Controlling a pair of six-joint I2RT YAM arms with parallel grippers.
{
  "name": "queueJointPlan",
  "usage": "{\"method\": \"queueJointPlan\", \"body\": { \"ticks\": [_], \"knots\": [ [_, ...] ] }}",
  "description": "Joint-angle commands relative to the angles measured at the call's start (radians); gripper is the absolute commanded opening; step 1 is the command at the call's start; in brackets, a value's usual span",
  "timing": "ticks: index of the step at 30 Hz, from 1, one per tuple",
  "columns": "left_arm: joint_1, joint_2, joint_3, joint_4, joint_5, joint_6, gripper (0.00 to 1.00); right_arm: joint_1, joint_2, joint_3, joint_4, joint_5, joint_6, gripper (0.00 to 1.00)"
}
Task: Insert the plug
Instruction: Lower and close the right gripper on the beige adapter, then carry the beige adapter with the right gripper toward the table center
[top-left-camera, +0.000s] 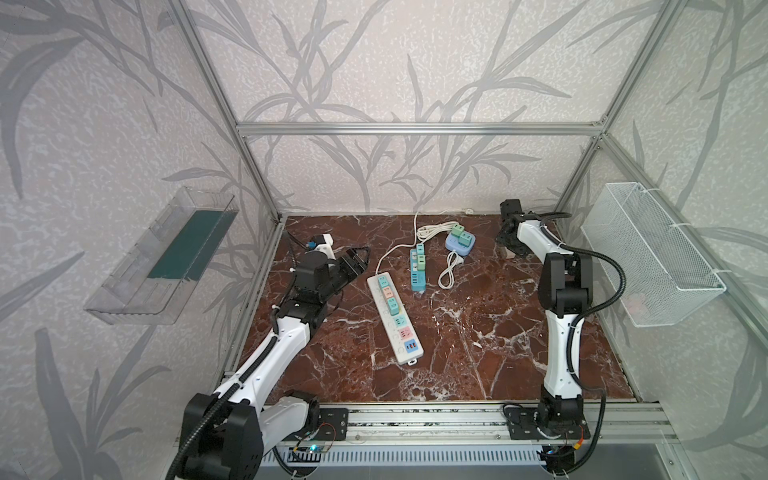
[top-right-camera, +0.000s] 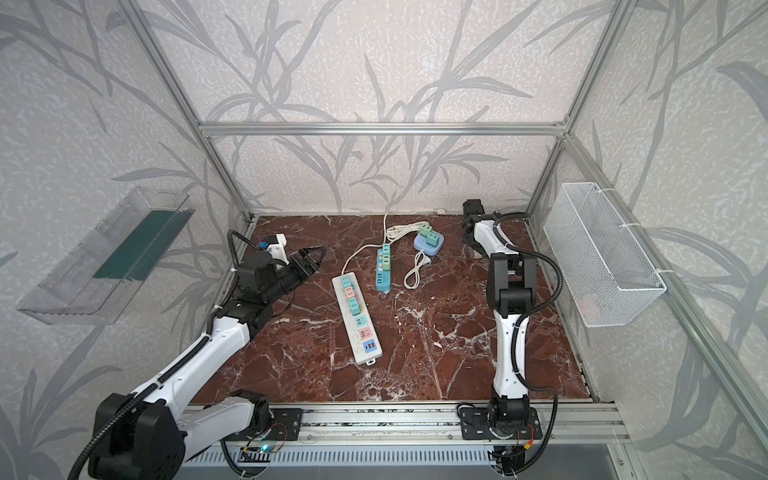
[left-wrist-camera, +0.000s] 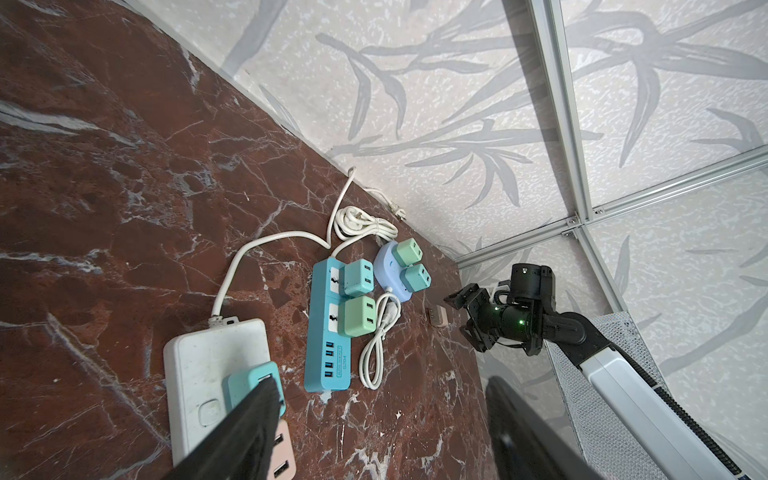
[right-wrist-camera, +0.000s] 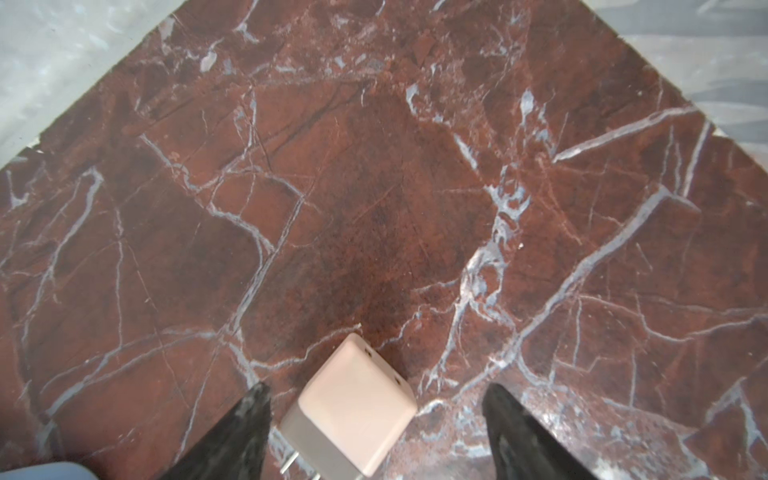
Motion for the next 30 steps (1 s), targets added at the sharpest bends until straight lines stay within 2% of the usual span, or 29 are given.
{"method": "queueJointPlan", "body": {
  "ticks": [1,7,18,26,30],
  "knots": [
    [-0.001,0.005,0.005,0.031,0.017,-0.009,0.78,-0.006,0.039,0.045,-0.05,0.017,0.001,0.8],
    [-0.001,0.004,0.006,0.03,0.018,-0.005,0.78,-0.009,0.07,0.065,-0.072,0.01,-0.006,0.8],
    [0.0,-0.005,0.008,0.029,0.02,-0.008,0.78,-0.022,-0.019,-0.068,-0.01,-0.049,-0.01,0.78],
    [0.0,-0.013,0.004,0.03,0.019,-0.01,0.78,-0.057,-0.026,-0.113,0.049,-0.19,-0.032,0.58],
    [0.0,-0.014,0.006,0.031,0.02,-0.008,0.78,-0.059,-0.016,-0.093,0.054,-0.213,-0.061,0.51]
  ]
}}
